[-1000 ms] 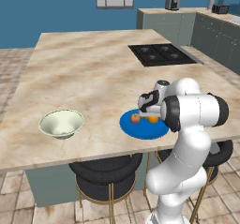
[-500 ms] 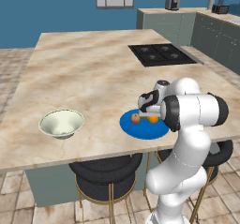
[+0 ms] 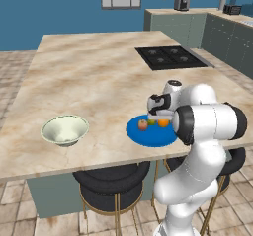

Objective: Take the fruits from the plate on the dining counter and place two fruits in each bowl.

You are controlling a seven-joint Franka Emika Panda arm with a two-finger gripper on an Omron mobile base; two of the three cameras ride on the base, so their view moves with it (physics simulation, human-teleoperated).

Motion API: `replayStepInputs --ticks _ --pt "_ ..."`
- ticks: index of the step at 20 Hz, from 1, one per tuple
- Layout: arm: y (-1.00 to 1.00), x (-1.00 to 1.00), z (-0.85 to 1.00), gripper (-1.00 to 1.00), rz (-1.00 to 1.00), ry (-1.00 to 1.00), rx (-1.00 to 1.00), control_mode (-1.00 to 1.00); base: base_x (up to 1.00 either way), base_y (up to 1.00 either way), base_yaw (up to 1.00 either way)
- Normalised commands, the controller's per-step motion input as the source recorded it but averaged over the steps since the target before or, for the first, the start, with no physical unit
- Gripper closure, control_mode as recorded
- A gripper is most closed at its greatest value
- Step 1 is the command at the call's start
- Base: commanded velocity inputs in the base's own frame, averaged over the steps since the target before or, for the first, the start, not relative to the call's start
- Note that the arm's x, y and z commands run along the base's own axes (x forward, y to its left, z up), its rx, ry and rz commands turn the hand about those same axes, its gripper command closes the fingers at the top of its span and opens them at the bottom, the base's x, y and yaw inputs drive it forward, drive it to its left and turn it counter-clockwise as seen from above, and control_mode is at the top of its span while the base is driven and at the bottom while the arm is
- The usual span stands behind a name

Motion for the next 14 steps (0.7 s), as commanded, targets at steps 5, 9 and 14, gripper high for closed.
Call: replayStepInputs --ticks 5,9,14 --pt "-0.11 -0.55 1.0 1.0 0.01 -0.02 0.02 -1.0 0.0 0.0 0.0" --pt "-0.31 -0.4 0.87 1.0 0.0 -0.03 0.01 -1.0 0.0 0.0 0.0" --pt "-0.71 -0.35 0.2 1.0 0.0 -0.02 0.0 -1.0 0.0 0.0 0.0"
